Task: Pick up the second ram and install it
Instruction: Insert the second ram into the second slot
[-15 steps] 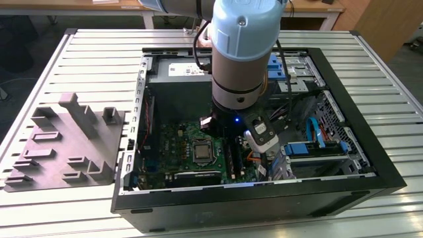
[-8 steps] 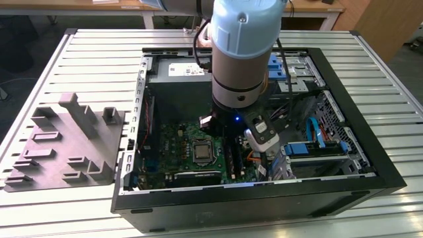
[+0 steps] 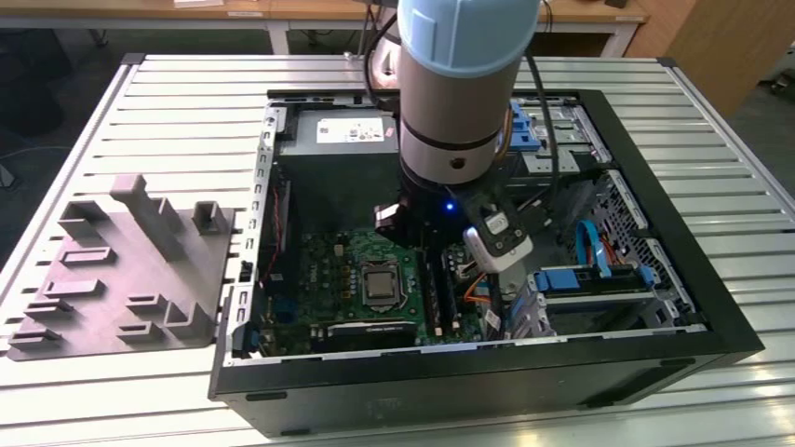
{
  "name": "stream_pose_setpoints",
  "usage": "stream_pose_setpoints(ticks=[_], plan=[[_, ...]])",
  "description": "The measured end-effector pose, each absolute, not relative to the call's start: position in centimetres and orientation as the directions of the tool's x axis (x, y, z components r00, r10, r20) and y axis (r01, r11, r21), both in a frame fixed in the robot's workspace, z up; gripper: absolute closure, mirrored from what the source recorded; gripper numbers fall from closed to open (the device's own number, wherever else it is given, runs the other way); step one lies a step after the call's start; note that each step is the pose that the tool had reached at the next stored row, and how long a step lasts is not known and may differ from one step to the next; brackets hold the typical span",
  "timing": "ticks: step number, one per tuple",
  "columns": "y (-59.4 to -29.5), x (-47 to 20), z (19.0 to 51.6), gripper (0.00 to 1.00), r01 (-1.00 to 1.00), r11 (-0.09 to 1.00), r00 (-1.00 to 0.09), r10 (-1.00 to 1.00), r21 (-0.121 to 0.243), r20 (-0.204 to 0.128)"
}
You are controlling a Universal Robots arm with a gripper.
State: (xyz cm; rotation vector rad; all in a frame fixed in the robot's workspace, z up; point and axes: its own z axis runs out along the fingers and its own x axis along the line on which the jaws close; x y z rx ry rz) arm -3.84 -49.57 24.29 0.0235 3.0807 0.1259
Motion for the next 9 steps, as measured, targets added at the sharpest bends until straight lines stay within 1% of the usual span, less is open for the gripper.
stream_pose_setpoints(ticks=[4, 9], plan=[[-49.56, -3.85, 24.42, 0.82, 0.026, 0.998, -0.998, 0.029, 0.057, -0.058], [-49.57, -3.85, 24.43, 0.82, 0.029, 0.998, -0.998, 0.033, 0.055, -0.058]])
